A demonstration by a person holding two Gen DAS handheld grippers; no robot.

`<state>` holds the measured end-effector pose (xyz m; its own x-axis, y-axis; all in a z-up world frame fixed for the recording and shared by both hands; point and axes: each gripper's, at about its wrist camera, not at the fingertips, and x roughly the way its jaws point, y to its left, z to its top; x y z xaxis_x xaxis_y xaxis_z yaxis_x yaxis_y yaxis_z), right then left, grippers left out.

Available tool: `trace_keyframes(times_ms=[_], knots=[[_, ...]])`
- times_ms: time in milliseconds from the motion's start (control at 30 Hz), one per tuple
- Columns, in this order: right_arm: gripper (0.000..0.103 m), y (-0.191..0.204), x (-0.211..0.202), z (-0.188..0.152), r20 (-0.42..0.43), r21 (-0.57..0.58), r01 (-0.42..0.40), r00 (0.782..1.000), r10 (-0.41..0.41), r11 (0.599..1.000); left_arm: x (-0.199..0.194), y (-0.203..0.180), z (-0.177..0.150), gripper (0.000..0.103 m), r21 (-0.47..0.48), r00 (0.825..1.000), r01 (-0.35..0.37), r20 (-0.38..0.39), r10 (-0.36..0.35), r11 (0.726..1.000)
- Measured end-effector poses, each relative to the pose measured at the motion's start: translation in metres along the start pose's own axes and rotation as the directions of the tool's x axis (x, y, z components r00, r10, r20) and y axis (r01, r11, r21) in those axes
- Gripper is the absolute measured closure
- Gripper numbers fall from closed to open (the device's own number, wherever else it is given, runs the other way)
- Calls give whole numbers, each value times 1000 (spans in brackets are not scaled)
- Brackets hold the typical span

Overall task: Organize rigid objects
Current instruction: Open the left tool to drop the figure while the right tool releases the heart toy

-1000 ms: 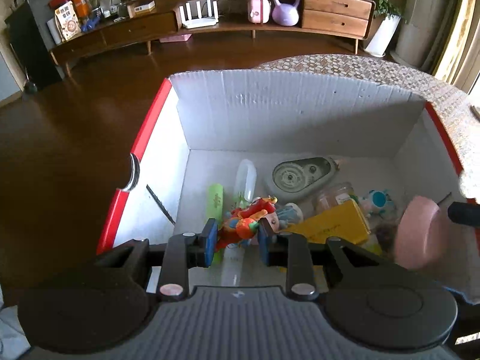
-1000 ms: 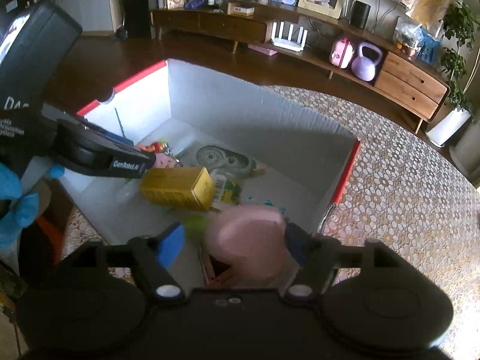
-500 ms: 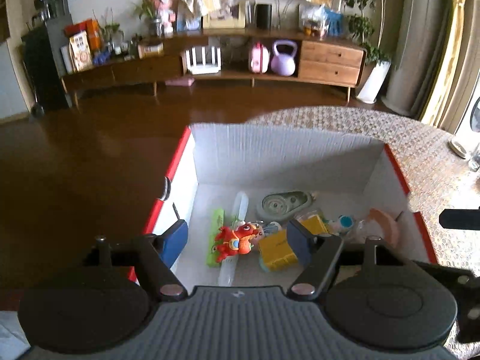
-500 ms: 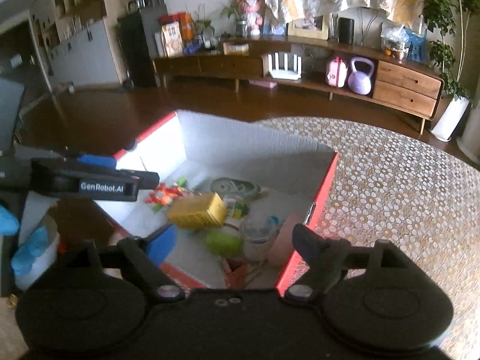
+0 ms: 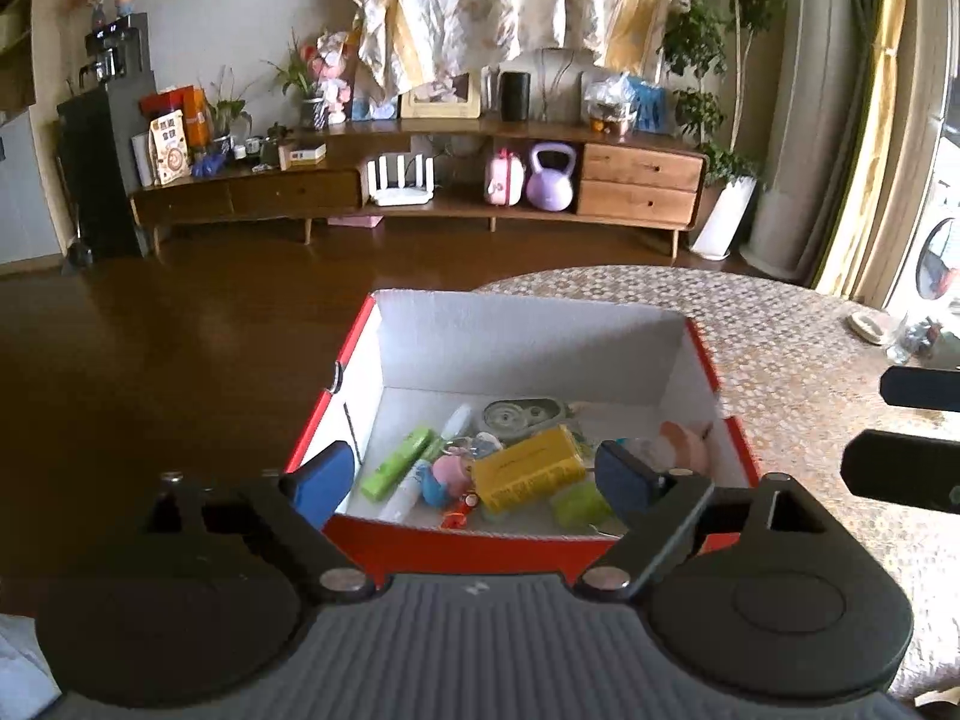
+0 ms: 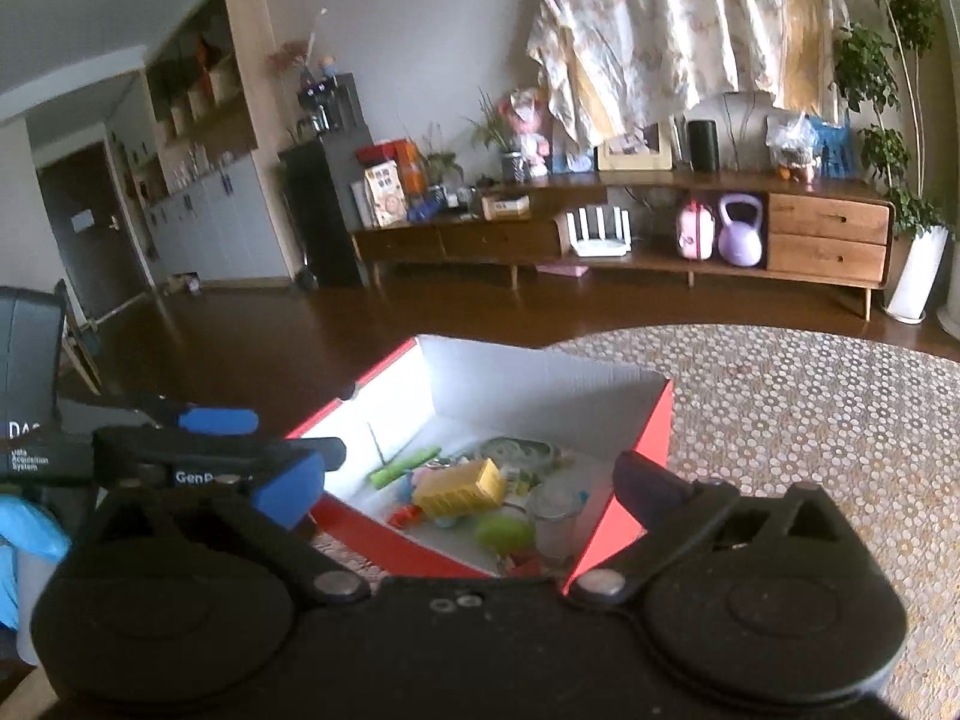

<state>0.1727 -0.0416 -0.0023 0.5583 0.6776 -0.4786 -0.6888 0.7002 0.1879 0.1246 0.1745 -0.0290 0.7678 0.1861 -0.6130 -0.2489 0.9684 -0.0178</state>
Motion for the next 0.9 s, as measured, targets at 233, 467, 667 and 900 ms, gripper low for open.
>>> trace_keyframes(times_ms=[233,467,667,900], knots=[[0,7,-20,-10,26,-16,-7,1000,7,1000,-26,-6,-11,3,-45,999,27,18,-26,999],[0,9,-31,-15,39,-5,-25,999,25,1000,-44,-14,-19,3,-48,999,11,39,-9,999],[0,8,-34,-18,46,7,-30,998,30,1000,-50,-19,-23,3,-40,999,25,38,-23,999],[0,1,-37,-23,46,21,-12,999,11,1000,-53,-23,-26,3,-38,999,9,37,-7,999]])
